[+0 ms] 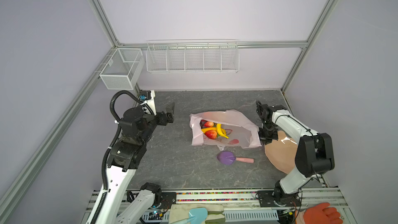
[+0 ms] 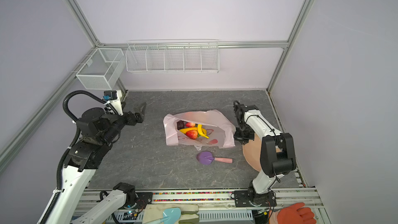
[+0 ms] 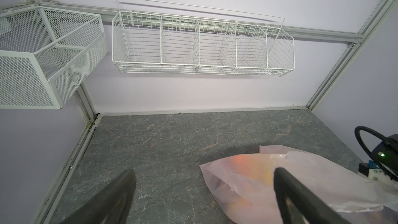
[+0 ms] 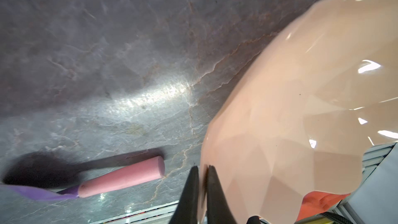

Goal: Place the fruits into the plastic bag
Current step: Move the plate to the top-right of the table.

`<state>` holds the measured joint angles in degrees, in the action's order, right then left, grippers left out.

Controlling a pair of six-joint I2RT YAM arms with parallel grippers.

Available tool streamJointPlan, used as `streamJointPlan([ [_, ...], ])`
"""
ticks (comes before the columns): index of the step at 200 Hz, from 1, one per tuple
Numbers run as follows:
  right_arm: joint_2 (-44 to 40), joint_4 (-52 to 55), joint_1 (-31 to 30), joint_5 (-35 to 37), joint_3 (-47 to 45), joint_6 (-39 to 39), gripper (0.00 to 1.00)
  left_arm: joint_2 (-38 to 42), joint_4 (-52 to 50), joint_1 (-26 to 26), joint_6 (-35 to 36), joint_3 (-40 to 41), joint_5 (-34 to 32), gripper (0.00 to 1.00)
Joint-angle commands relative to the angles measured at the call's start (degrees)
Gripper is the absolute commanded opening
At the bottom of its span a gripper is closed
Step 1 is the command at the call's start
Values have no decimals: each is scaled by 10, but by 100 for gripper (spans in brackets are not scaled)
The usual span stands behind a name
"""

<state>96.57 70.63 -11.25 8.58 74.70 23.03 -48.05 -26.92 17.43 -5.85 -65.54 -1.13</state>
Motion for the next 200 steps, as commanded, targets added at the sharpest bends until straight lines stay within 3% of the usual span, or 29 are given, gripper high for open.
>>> streamJointPlan([
  [1, 33, 3, -2, -12, 52, -35, 7, 8, 2, 3, 11, 9, -5, 99],
  [55, 150, 4, -2, 56, 241, -81, 7, 15, -3, 3, 20, 18, -15, 99],
  [117, 332, 21, -46, 42, 491, -155, 7, 18, -3, 3, 15, 28, -18, 99],
  [173, 380, 25, -49, 50, 501, -182, 7, 11, 6, 3, 4, 30, -8, 99],
  [183, 374, 19, -47, 43, 493, -177, 13, 8, 8, 2, 3, 29, -5, 99],
  [200, 361, 21, -41, 32, 493, -161, 40, 1, 11, 3, 3, 25, -4, 99],
])
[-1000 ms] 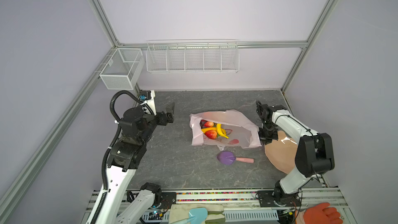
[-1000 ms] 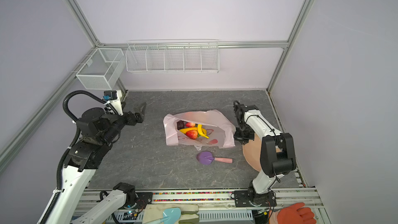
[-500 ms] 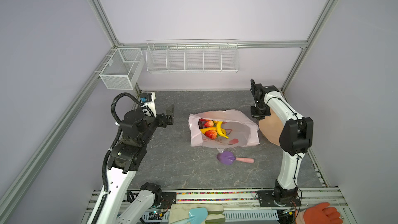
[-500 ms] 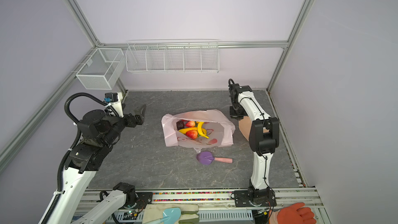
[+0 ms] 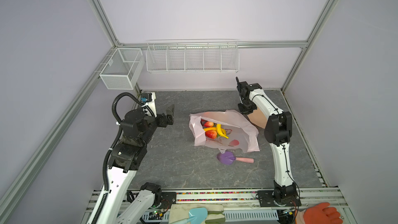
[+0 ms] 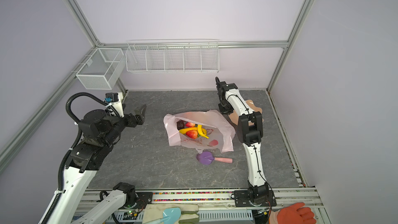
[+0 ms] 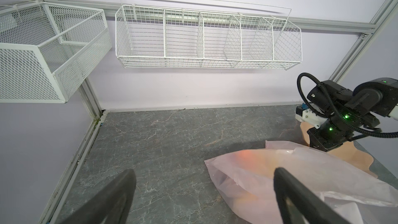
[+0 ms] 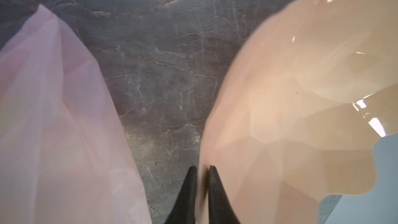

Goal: Place the fruits into the plastic bag
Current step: Move the plate to the top-right of the table, then reset both arms

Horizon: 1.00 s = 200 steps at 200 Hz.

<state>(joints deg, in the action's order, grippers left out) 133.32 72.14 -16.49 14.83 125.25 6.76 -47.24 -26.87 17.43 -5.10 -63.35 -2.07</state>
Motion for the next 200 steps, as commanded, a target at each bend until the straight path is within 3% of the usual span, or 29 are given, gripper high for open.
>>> streamJointPlan([
  [1, -7, 6, 12, -32, -12, 2, 42, -8, 11, 3, -4, 2, 6, 99],
  [15, -23, 9, 19, -51, -12, 19, 62, -11, 11, 3, -3, -3, 8, 99],
  [37, -58, 11, 32, -64, -15, 38, 84, -15, 12, 3, -3, -8, 15, 99],
  [62, -100, 16, 61, -72, -19, 58, 99, -15, 9, 3, -3, -12, 13, 100],
  [107, -238, -17, 115, -62, -100, 86, 89, -6, -4, 3, -5, 0, 1, 99],
  [200, -693, -294, 114, -42, -607, 97, 88, 97, -20, 3, -68, 128, -108, 99],
])
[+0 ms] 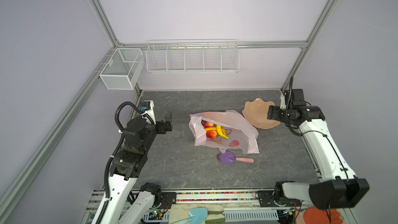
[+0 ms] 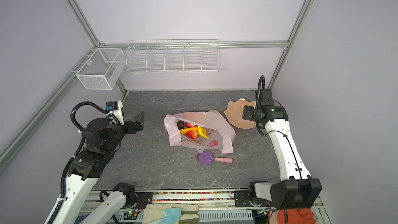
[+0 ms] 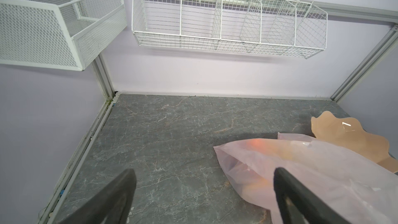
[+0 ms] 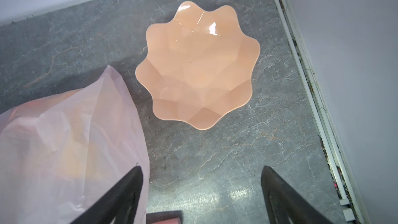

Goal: Place the fruits into the plastic bag
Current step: Reset both arms

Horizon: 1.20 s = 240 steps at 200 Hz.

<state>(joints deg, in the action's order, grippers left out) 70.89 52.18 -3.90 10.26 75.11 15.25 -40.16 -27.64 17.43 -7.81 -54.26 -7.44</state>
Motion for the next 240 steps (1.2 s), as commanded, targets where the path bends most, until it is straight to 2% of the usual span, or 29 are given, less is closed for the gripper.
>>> streamJointPlan([
  [1, -73, -99, -12, 2, -113, 12, 88, 28, -13, 2, -42, 38, -55, 99],
  [18, -150, -166, -17, -16, -210, 26, 88, 53, -7, 3, -54, 81, -68, 99],
  [51, -276, -302, -55, 26, -394, 16, 88, 107, 33, 3, -65, 183, -113, 99],
  [67, -323, -371, -74, 59, -470, -10, 88, 124, 65, 3, -52, 227, -149, 99],
  [91, -351, -481, -75, 88, -554, -44, 88, 107, 147, 2, 8, 274, -203, 99],
  [114, -304, -569, -75, 113, -563, -83, 88, 44, 268, -9, 24, 308, -213, 99],
  [158, -122, -827, -75, 145, -589, -135, 88, -99, 491, -31, 31, 358, -238, 99],
  [181, -39, -942, -75, 120, -592, -154, 89, -192, 657, -60, 41, 405, -191, 99],
  [194, -5, -941, -70, 91, -583, -152, 89, -255, 732, -71, 47, 412, -173, 99],
  [206, 32, -1033, -68, 77, -608, -162, 89, -313, 781, -77, 62, 408, -142, 99],
  [221, 6, -969, -59, 59, -597, -150, 89, -358, 820, -80, 99, 396, -122, 99],
  [232, 13, -1019, -44, 48, -616, -139, 89, -377, 845, -95, 100, 397, -90, 99],
  [240, 4, -1006, -33, 45, -617, -126, 89, -398, 861, -112, 92, 397, -63, 99],
])
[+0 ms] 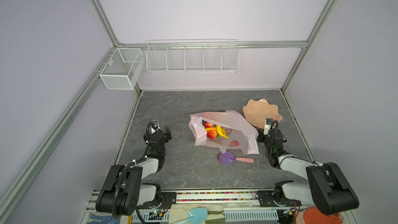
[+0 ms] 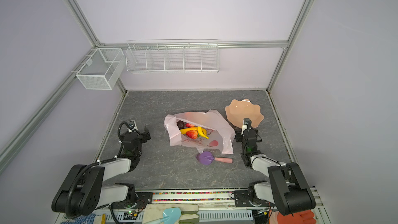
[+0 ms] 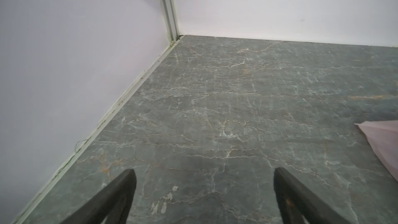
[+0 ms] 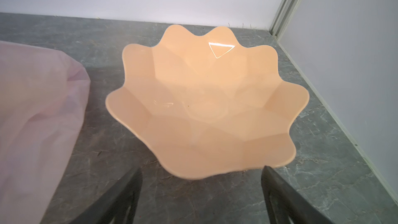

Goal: Place the fruits into the plastic bag
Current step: Reset both arms

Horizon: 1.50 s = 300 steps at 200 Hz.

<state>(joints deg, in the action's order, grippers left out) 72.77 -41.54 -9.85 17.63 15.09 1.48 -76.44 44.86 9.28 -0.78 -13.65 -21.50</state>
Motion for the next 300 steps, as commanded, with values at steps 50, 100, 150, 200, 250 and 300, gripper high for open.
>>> streamJointPlan([
  [50, -14, -108, 31, 4, -27, -43, 89, -119, 178, -60, 13, -27, 132, 99],
  [100, 114, -216, 59, -14, -13, -41, 89, -118, 89, -72, 13, -73, 167, 99],
  [150, 157, -133, 78, 18, 50, -8, 89, -117, 53, -80, 2, -92, 170, 99],
  [200, 149, -115, 78, 17, 53, -7, 89, -118, 53, -80, 2, -92, 170, 99],
  [250, 151, -119, 77, 19, 53, -8, 89, -119, 53, -80, -1, -93, 160, 99],
  [300, 152, -117, 78, 17, 54, -7, 89, -119, 53, -80, -2, -93, 157, 99],
])
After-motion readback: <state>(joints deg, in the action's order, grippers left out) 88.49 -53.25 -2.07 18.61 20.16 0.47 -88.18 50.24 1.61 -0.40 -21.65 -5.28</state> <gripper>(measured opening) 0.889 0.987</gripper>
